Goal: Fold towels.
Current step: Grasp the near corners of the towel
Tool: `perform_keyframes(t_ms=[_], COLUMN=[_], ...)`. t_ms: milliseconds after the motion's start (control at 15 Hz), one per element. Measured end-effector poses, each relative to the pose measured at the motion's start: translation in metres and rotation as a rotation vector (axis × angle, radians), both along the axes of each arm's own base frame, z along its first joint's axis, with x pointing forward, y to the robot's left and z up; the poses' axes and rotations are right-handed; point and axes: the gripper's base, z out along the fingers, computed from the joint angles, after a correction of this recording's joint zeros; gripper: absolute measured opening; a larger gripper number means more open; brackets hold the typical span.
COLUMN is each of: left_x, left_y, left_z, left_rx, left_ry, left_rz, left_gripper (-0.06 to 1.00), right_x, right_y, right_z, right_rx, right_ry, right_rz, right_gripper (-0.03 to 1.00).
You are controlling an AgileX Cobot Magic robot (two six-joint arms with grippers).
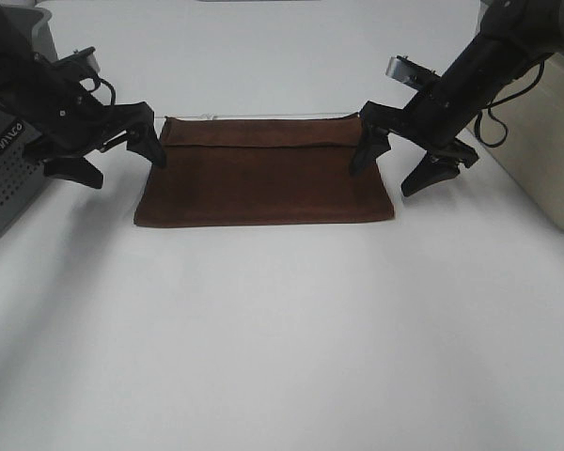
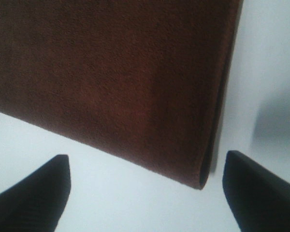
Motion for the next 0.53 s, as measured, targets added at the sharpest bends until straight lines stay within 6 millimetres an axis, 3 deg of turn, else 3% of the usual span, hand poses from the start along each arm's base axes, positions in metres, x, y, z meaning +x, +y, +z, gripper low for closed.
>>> perform_keyframes(t_ms=[200, 400, 533], left_x=[0.003, 0.008, 0.010], left_y=[-0.003, -0.017, -0.023], left_z=[-0.029, -0.039, -0.045], left_rx=[-0.008, -0.021, -0.037], left_ry=[0.040, 0.032, 0.041], left_rz=[0.028, 0.015, 0.019], left_gripper=[0.84, 0.76, 0.69], right_x=[0.003, 0.005, 0.006], right_y=[0.001, 0.001, 0.005], right_z=[-0.005, -0.030, -0.035], right_rx=[0.015, 0.010, 0.048], right_ry=[-0.033, -0.006, -0.007], right_rz=[0.006, 0.007, 0.004], right_gripper=[0.80, 0.74, 0.67])
